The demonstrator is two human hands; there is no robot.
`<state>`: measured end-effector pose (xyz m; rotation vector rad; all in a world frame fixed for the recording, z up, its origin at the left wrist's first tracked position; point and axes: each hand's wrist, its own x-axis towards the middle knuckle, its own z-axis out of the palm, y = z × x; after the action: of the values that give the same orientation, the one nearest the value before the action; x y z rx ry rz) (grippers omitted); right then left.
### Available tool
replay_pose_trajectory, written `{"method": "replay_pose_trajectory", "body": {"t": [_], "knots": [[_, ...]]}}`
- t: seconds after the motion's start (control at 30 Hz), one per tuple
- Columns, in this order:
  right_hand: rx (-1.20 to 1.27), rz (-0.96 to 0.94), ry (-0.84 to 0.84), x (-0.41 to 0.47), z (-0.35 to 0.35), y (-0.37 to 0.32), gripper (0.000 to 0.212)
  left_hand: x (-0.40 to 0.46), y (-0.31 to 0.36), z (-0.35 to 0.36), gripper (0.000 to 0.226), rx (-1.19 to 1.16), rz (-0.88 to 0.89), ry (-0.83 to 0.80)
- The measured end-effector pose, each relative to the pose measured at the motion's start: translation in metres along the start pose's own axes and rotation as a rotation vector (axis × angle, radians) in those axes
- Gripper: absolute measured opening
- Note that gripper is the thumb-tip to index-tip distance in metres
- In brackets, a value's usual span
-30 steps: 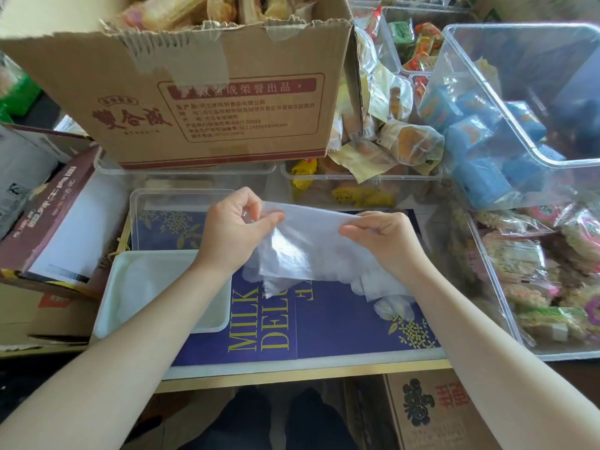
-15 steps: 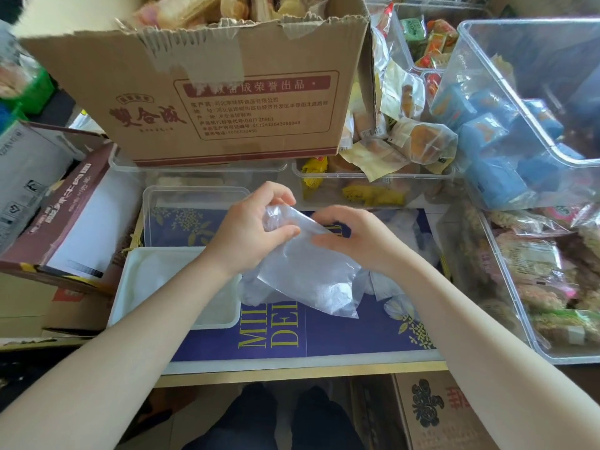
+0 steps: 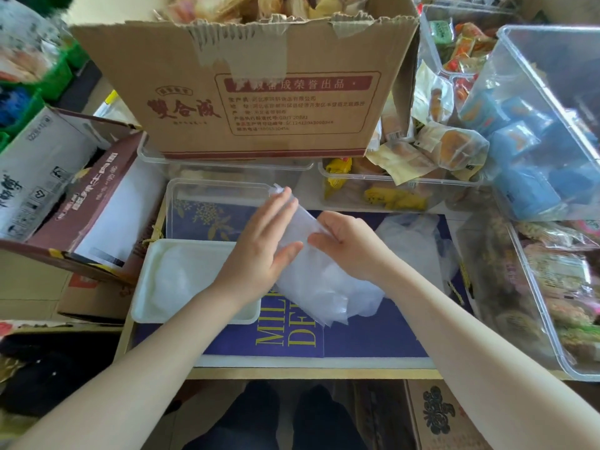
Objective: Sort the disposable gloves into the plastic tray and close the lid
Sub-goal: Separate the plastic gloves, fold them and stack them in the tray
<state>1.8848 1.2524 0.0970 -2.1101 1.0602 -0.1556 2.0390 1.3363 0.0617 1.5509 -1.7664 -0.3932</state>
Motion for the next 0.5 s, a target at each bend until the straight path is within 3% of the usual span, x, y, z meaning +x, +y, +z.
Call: {"method": "replay_pose_trajectory", "body": {"t": [0.2,0.33,0.5], "knots": [[0.133,-0.176,-0.104,0.011,0.012,-0.011,0.02,-0.009,-0.011,-0.005,0.074,-0.512,-0.415,-0.131],[0.124,-0.198,-0.198,0.025,0.025,-0.018,0.017,-0.021,-0.025,-0.015,0.027,-0.668,-0.494,-0.006],[0.133,-0.13,-0.247,0.044,0.048,-0.034,0.033,-0.041,-0.055,-0.037,0.017,-0.554,-0.639,0.1]]}}
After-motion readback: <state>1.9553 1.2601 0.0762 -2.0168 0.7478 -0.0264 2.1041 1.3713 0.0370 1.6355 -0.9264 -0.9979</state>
